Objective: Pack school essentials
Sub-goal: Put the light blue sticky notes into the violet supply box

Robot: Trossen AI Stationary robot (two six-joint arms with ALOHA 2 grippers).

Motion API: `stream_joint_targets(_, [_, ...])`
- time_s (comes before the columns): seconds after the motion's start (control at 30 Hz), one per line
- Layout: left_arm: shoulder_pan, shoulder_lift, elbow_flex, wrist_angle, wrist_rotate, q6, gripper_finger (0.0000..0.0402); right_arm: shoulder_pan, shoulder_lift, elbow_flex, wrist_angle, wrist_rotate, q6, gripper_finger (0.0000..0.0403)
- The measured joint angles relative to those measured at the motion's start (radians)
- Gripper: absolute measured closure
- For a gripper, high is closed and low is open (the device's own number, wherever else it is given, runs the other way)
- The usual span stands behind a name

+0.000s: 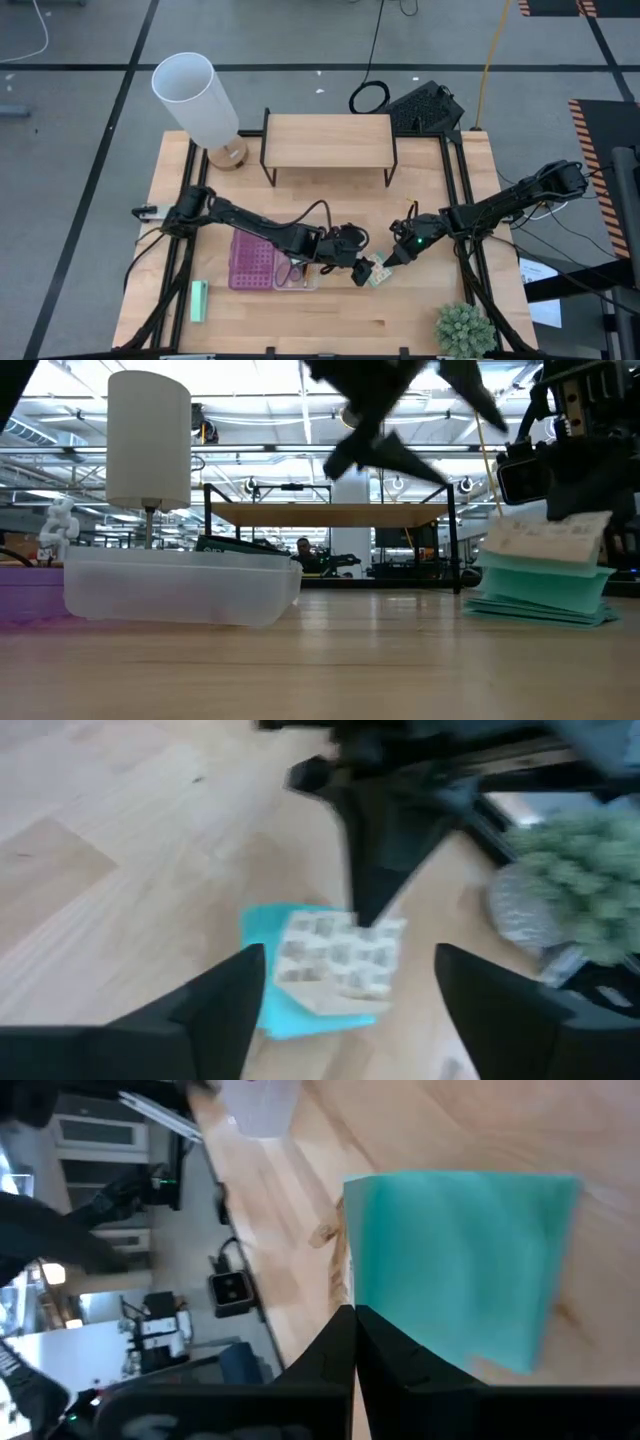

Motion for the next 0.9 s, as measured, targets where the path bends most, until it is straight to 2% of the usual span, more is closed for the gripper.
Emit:
stream_joint_targets(0.1, [0.021,0.03,0.0,0.003,0.03,-0.004,0.0081,0.0,-0.001,-0.001,-0.023,0.009,0.021,0.0403])
stream_joint_targets(0.23, [0.044,0.046,0.0,0.022,0.085,-0.015,0.0082,0.0,-0.001,-0.001,-0.042,0.032,0.082,0.0392])
stream_joint_targets(0.3, [0.05,0.051,0.0,0.05,0.103,-0.008,0.0104,-0.001,-0.001,-0.001,-0.06,0.034,0.103,0.0375])
stream_joint_targets(0.4, [0.051,0.052,0.0,0.111,0.147,0.05,0.0158,-0.008,-0.001,-0.001,-0.06,0.033,0.105,0.0343])
stream_joint_targets(0.57, [0.034,0.05,0.0,0.102,0.131,0.134,0.0258,-0.011,-0.001,-0.001,-0.069,0.003,0.159,0.0295])
stream_joint_targets(0.67, [0.037,0.063,0.0,0.114,0.122,0.188,0.0305,-0.015,-0.001,-0.001,-0.123,-0.025,0.182,0.0275])
stream_joint_targets(0.77, [0.044,0.087,0.001,0.136,0.166,0.218,0.0334,-0.014,-0.001,-0.001,-0.193,-0.039,0.182,0.0265])
stream_joint_targets(0.9, [0.064,0.09,0.0,0.056,0.245,0.11,0.0339,-0.014,-0.001,-0.002,-0.236,-0.079,0.164,0.0262])
